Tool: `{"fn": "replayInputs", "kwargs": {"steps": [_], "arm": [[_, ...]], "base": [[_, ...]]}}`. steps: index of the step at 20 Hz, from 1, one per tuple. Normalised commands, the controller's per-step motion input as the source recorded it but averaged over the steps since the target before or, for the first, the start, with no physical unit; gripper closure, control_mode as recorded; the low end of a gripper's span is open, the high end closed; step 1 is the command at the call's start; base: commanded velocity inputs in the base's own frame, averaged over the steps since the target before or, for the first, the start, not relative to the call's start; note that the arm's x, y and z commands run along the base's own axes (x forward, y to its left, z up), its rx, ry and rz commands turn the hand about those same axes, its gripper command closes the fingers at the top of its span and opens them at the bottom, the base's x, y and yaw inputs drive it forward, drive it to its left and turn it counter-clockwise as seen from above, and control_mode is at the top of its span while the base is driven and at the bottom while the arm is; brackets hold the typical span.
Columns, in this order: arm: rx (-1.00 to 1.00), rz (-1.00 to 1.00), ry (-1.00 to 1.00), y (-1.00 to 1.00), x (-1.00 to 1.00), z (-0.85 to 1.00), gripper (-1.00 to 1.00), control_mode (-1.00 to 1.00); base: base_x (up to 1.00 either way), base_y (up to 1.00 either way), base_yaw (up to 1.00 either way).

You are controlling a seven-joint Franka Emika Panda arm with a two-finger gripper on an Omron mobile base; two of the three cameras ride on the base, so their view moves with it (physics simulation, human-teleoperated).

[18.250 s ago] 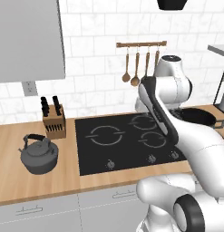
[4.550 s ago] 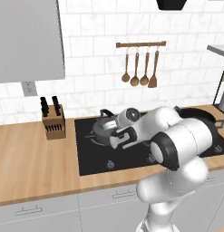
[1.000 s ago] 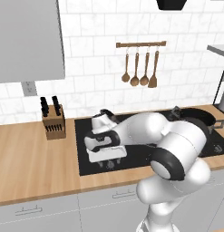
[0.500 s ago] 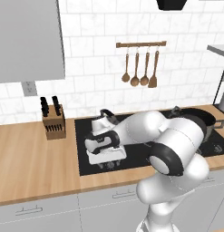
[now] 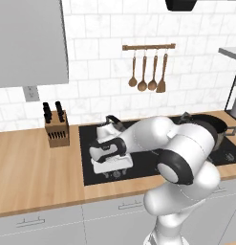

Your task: Pick the kettle from the counter and place it on a stove burner. Then turn the burner on.

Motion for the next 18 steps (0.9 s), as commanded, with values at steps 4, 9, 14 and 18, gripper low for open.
{"fn": "replayInputs", "kwargs": {"steps": [4,9,14,18], "arm": [[0.0,0.0,-0.03,-0.35,0.06,-0.08,-1.0,-1.0],[0.0,0.0,-0.03,-0.33,0.01,-0.16,-1.0,-1.0],[0.0,0.0,-0.03,-0.14,0.0,-0.33,1.0,-1.0],[0.0,0.0,-0.03,0.0,0.0,-0.3,1.0,-1.0]], "base": [[0.0,0.0,0.0],[0.0,0.0,0.0],[0.0,0.0,0.0],[0.0,0.0,0.0]]}}
